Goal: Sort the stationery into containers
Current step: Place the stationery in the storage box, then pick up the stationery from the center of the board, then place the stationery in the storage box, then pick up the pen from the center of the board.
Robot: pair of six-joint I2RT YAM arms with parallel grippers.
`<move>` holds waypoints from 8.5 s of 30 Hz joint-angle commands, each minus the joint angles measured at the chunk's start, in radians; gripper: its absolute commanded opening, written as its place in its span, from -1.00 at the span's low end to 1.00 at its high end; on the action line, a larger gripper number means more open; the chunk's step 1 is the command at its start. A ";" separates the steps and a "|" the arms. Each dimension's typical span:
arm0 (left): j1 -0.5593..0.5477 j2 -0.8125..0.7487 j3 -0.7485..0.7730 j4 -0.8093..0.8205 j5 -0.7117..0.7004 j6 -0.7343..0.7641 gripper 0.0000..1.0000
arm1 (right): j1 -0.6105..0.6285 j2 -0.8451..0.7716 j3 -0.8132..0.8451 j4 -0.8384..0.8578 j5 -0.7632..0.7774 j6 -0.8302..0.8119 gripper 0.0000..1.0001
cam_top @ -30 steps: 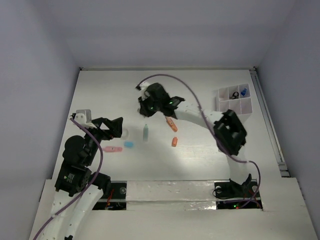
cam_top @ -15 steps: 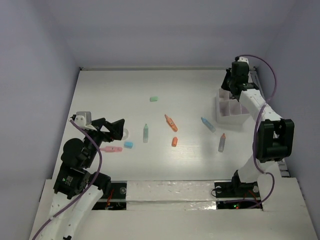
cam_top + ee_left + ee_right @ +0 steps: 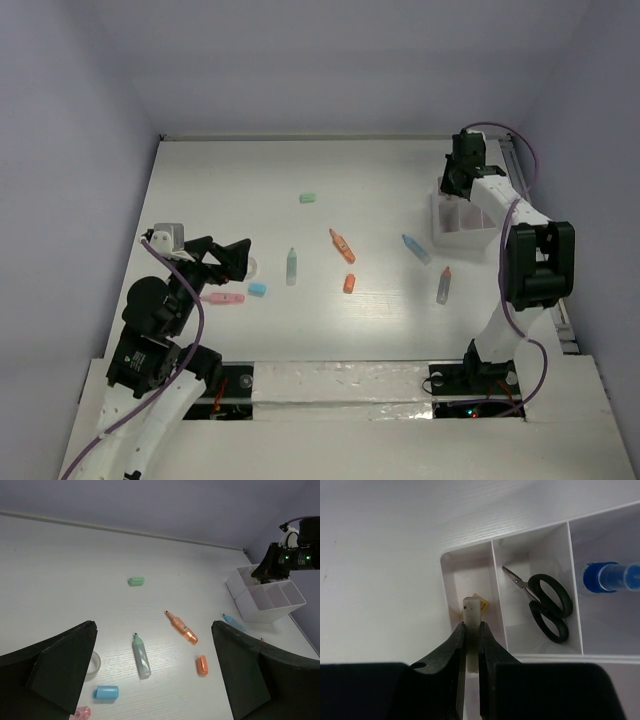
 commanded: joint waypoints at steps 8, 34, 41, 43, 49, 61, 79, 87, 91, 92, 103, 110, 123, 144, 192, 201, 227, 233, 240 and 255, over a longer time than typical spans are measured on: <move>-0.014 0.003 0.015 0.043 -0.003 -0.006 0.98 | 0.001 0.069 0.110 0.028 0.041 -0.029 -0.88; 0.041 -0.025 0.055 -0.029 -0.250 -0.034 0.98 | 0.722 0.199 0.228 0.180 -0.363 0.054 0.09; 0.052 -0.054 0.050 -0.039 -0.299 -0.051 0.98 | 0.884 0.455 0.476 0.123 -0.351 0.048 0.09; 0.061 -0.051 0.047 -0.027 -0.279 -0.046 0.98 | 0.915 0.504 0.568 0.060 -0.325 0.036 0.08; 0.061 -0.046 0.043 -0.019 -0.250 -0.042 0.98 | 0.950 0.627 0.699 -0.027 -0.250 0.017 0.05; 0.061 -0.057 0.039 -0.013 -0.230 -0.039 0.98 | 0.969 0.681 0.725 -0.057 -0.195 0.010 -0.56; 0.061 -0.078 0.030 0.010 -0.164 -0.036 0.98 | 0.666 0.183 0.244 0.304 0.014 0.132 -1.00; 0.012 -0.123 0.029 0.018 -0.152 -0.026 0.98 | 0.368 -0.197 -0.151 0.214 0.195 0.096 -1.00; -0.034 -0.141 0.029 0.015 -0.161 -0.025 0.98 | 0.280 -0.249 -0.160 0.071 0.382 0.059 -1.00; -0.034 -0.150 0.029 0.015 -0.163 -0.025 0.98 | 0.262 -0.257 -0.165 0.054 0.391 0.057 -1.00; -0.152 -0.210 0.030 0.007 -0.186 -0.029 0.98 | 0.136 -0.339 -0.209 -0.132 0.545 0.040 -1.00; -0.192 -0.230 0.032 0.003 -0.199 -0.031 0.98 | 0.098 -0.352 -0.172 -0.173 0.540 0.031 -1.00; -0.210 -0.235 0.033 -0.002 -0.212 -0.031 0.98 | 0.098 -0.312 -0.202 -0.169 0.515 0.040 -0.96; -0.210 -0.224 0.035 -0.005 -0.224 -0.034 0.98 | 0.098 -0.243 -0.166 -0.158 0.485 0.039 -0.51; -0.201 -0.178 0.033 0.000 -0.215 -0.031 0.98 | 0.160 -0.270 -0.168 -0.005 -0.002 0.048 -0.64; -0.172 -0.137 0.029 0.004 -0.193 -0.029 0.98 | 0.357 -0.108 -0.070 0.097 -0.402 -0.096 -0.47; -0.045 0.089 0.012 0.049 0.006 -0.013 0.98 | 0.588 0.062 -0.064 -0.072 -0.319 -0.087 0.27; -0.025 0.095 0.010 0.050 0.009 -0.013 0.98 | 0.588 0.134 -0.060 -0.064 -0.334 -0.098 0.13; -0.016 0.121 0.012 0.058 0.017 -0.016 0.98 | 0.588 0.168 -0.048 -0.083 -0.328 -0.105 -0.01; -0.016 0.360 -0.134 0.407 0.340 -0.264 0.62 | 0.637 -0.189 -0.120 0.041 -0.414 -0.092 -0.93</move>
